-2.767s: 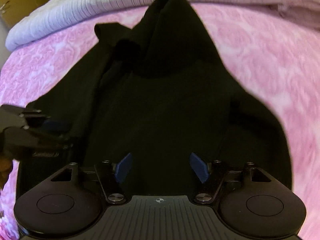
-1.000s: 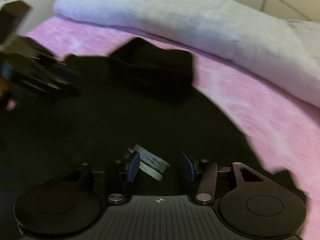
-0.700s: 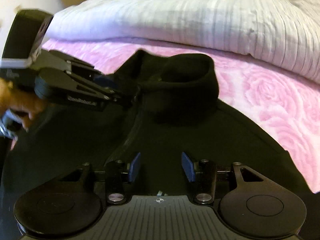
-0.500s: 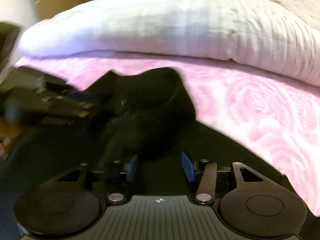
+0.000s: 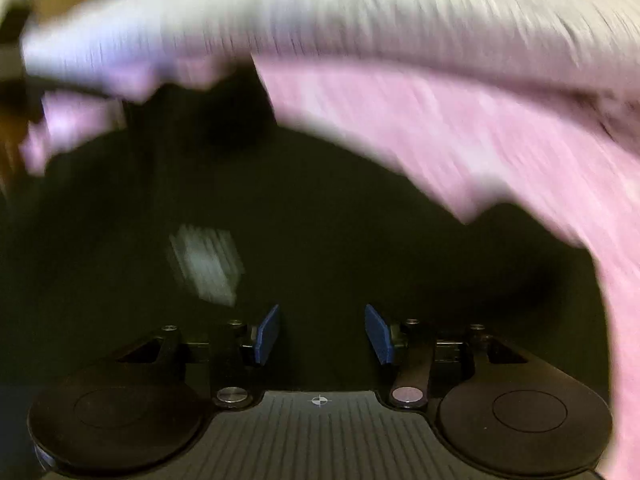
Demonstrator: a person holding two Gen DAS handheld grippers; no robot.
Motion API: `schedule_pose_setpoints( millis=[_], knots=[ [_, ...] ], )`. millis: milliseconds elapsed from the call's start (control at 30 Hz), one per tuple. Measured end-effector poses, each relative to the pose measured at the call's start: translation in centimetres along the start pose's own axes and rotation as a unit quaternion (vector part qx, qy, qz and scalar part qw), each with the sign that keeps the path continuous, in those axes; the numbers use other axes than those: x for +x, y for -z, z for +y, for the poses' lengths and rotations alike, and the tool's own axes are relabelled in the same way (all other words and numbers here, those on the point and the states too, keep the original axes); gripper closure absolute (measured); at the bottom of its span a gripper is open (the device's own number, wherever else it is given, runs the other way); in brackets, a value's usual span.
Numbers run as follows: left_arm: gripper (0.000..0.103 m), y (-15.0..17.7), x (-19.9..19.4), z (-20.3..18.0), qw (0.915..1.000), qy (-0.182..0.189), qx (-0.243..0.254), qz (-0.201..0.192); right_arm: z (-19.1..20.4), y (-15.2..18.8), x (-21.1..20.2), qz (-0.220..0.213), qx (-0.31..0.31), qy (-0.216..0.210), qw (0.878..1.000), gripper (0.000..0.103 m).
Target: Fold clothes
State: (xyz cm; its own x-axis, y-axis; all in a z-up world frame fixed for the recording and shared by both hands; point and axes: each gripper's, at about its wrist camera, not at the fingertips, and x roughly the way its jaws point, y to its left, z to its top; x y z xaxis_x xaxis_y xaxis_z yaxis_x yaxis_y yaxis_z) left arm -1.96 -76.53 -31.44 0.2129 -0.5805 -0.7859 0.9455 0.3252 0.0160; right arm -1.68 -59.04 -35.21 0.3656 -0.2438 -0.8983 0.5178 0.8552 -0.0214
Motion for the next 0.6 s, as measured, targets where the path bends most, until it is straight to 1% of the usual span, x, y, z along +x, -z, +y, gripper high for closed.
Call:
schedule_pose_setpoints(
  millis=[33,67,133,167,200,233,267,300,333,367,400,433,467,533,567,600],
  knots=[
    [0.074,0.1,-0.5,-0.4,1.0,0.0,-0.001,-0.001,-1.7,1.3,-0.8,0.003,-0.011,0.008,1.0,0.052],
    [0.074,0.3,-1.0,-0.9,1.0,0.003,0.0,-0.001,-3.4,2.4,-1.7,0.008,-0.021,0.032,0.999,0.052],
    [0.074,0.6,-2.1,-1.9,1.0,0.008,0.0,-0.001,-7.1,3.7,-3.1,0.026,-0.032,0.104,0.994,0.052],
    [0.074,0.7,-2.6,-2.4,0.9999,0.01,0.001,-0.002,-9.6,4.4,-3.8,0.038,-0.018,0.137,0.99,0.052],
    [0.074,0.8,-3.1,-2.9,0.9999,0.013,0.001,-0.002,-11.9,5.1,-4.5,0.048,0.015,0.172,0.984,0.052],
    [0.074,1.0,-3.6,-3.5,0.9999,0.016,0.002,-0.002,-14.1,5.8,-5.2,0.057,0.05,0.208,0.975,0.052],
    [0.074,1.1,-4.1,-4.0,0.9998,0.018,0.002,-0.003,-16.3,6.5,-5.9,0.066,0.086,0.242,0.964,0.052],
    [0.074,1.3,-4.5,-4.7,0.9998,0.021,0.007,-0.002,-18.5,7.2,-6.6,0.075,0.121,0.276,0.95,0.052],
    [0.074,1.5,-5.0,-5.5,0.9996,0.024,0.015,-0.001,-20.2,7.8,-7.6,0.066,0.166,0.282,0.943,0.052],
    [0.074,1.7,-5.3,-6.4,0.9995,0.026,0.018,-0.001,-21.1,8.4,-8.4,0.054,0.198,0.278,0.938,0.052],
    [0.074,2.0,-5.6,-7.2,0.9992,0.032,0.022,0.0,-21.6,8.9,-9.1,0.039,0.223,0.266,0.937,0.052],
    [0.074,2.2,-5.9,-8.3,0.9988,0.041,0.027,0.003,-21.6,9.5,-9.6,0.024,0.241,0.249,0.938,0.051],
    [0.074,2.4,-6.1,-9.3,0.9982,0.05,0.032,0.006,-21.3,10.1,-10.0,0.006,0.261,0.222,0.939,0.05],
    [0.074,2.9,-6.3,-11.6,0.9964,0.068,0.048,0.012,-21.1,11.8,-10.9,-0.032,0.3,0.165,0.939,0.044],
    [0.073,3.0,-6.2,-12.9,0.995,0.079,0.059,0.015,-20.6,12.5,-11.2,-0.039,0.311,0.142,0.939,0.037],
    [0.073,3.2,-6.1,-14.1,0.9935,0.089,0.069,0.017,-20.1,13.1,-11.3,-0.045,0.319,0.121,0.939,0.032]
  ],
)
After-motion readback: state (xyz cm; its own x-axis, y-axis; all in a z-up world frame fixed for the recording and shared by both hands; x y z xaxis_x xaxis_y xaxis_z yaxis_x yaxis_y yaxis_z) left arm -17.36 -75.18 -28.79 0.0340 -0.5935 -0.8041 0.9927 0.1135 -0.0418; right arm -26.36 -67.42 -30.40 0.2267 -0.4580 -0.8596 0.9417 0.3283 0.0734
